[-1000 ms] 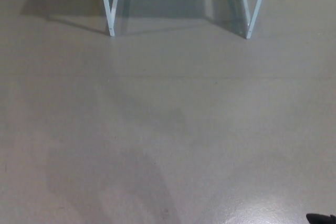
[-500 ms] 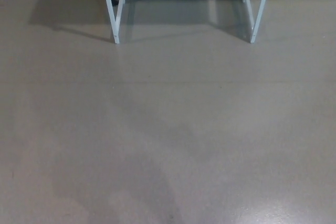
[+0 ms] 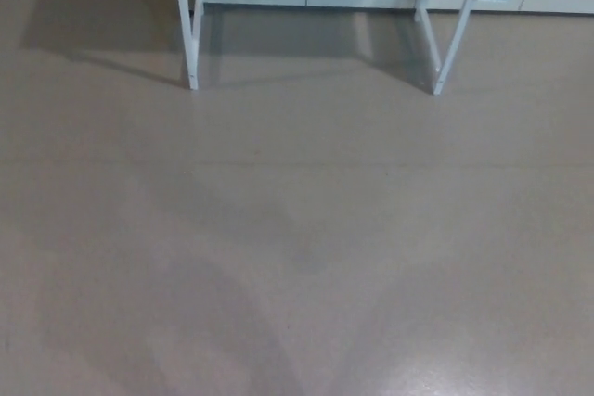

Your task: The robot walk towards a table in front and pick up a black pencil case on the left hand side and put the pencil case into a small container on the right hand side

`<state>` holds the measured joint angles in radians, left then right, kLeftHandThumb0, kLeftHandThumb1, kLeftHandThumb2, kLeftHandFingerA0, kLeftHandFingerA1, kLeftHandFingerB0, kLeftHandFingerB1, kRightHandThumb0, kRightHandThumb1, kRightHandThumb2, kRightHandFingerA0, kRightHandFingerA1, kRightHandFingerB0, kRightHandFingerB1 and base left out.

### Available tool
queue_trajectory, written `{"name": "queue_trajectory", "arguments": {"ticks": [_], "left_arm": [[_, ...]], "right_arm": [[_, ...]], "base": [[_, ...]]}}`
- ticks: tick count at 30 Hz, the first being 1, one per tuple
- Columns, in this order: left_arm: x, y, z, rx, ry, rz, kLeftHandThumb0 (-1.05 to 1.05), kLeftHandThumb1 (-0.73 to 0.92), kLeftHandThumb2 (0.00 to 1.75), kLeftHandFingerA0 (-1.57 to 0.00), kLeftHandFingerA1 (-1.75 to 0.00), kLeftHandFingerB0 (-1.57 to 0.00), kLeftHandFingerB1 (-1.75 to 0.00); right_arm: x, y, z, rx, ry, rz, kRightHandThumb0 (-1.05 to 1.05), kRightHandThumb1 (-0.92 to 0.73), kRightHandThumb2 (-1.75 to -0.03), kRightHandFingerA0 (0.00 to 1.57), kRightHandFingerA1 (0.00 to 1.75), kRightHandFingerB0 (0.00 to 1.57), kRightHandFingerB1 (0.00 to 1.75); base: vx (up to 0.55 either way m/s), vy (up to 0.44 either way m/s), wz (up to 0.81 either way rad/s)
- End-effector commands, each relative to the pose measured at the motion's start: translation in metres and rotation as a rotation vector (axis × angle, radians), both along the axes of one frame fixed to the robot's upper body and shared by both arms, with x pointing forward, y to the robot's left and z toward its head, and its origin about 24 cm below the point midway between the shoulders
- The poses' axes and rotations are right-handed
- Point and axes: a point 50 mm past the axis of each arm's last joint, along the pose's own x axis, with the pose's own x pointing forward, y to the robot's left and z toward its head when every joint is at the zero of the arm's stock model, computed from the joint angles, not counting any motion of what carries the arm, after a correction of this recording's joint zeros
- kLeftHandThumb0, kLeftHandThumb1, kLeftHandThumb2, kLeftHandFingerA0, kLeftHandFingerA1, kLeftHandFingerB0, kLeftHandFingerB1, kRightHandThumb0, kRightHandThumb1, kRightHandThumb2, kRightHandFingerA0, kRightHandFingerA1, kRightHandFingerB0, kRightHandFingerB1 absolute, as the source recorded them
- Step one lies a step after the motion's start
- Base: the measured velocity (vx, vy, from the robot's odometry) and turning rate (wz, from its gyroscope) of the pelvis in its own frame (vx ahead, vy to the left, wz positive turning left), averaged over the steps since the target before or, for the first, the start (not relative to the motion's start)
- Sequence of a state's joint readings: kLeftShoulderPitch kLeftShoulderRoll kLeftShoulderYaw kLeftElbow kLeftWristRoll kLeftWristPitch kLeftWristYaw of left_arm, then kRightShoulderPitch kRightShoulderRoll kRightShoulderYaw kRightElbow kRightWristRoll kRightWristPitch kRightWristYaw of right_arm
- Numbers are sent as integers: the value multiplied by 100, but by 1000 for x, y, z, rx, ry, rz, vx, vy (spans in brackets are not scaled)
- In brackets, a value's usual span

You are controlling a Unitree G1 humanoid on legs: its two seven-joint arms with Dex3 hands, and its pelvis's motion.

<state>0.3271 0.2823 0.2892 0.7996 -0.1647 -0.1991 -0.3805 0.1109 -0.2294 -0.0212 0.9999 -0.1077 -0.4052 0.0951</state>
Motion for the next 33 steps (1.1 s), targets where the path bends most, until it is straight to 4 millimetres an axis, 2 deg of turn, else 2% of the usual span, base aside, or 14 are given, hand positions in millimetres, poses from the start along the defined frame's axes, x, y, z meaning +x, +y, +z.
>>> {"name": "queue_trajectory", "arguments": {"ticks": [1,2,6,7,11,12,15,16,17,18,20,23,25,33], "left_arm": [[-4,2,0,-4,-11,11,-11,66,61,-27,-36,-22,-30],[-3,2,0,42,1,-17,-10,46,88,-21,-52,-14,-46],[-6,1,-1,7,-10,-8,-9,67,61,-28,-37,-22,-31],[-8,2,-1,5,2,4,-6,48,90,-20,-52,-13,-47],[-11,2,-1,28,20,-6,-12,67,62,-29,-36,-24,-31],[-11,2,0,31,18,-12,-8,48,89,-21,-52,-14,-47],[-14,2,-1,22,30,-9,-6,48,90,-20,-51,-14,-47],[-14,2,-1,1,22,5,-8,68,61,-28,-36,-23,-30],[-14,2,-1,6,23,4,-7,48,89,-20,-51,-14,-47],[-14,3,-2,11,24,1,-9,67,61,-28,-36,-23,-30],[-13,3,0,32,18,-17,-8,47,89,-20,-51,-15,-47],[-16,3,1,40,28,-37,-12,66,61,-28,-36,-24,-31],[-15,4,0,40,28,-29,-8,47,88,-20,-51,-15,-47],[-14,4,1,88,25,-65,-11,44,87,-26,-53,-16,-47]], "right_arm": [[-4,-6,1,-13,3,-5,-29,-55,-57,58,44,41,37],[-4,-6,0,-12,7,-7,-28,-55,-56,58,43,40,36],[-7,-7,0,-24,21,16,-40,-46,-70,50,51,34,45],[-9,-7,-1,-22,25,18,-39,-46,-69,51,51,34,44],[-11,-6,-3,-19,39,17,-39,-46,-70,52,52,35,45],[-11,-6,-3,-25,39,19,-40,-45,-71,53,53,35,46],[-15,-6,-3,-22,46,14,-31,-55,-57,57,44,40,37],[-15,-6,-3,-16,45,20,-39,-47,-70,50,52,35,45],[-15,-6,-3,-19,45,23,-41,-46,-71,50,52,34,45],[-14,-6,-3,-29,44,27,-41,-45,-71,51,52,35,45],[-13,-5,-3,-32,41,27,-41,-46,-71,51,52,35,45],[-15,-5,-4,-22,50,29,-32,-56,-57,55,44,40,37],[-15,-5,-4,-20,49,33,-41,-46,-71,49,52,34,45],[-13,-6,-4,-22,50,35,-40,-47,-72,53,54,39,48]], "base": [[228,-37,16],[243,-56,6],[233,-136,13],[309,-202,12],[365,-245,35],[217,-100,-1],[269,-20,0],[251,26,-6],[243,61,-16],[274,83,-22],[273,139,-25],[361,202,-19],[342,352,-45],[290,140,3]]}}
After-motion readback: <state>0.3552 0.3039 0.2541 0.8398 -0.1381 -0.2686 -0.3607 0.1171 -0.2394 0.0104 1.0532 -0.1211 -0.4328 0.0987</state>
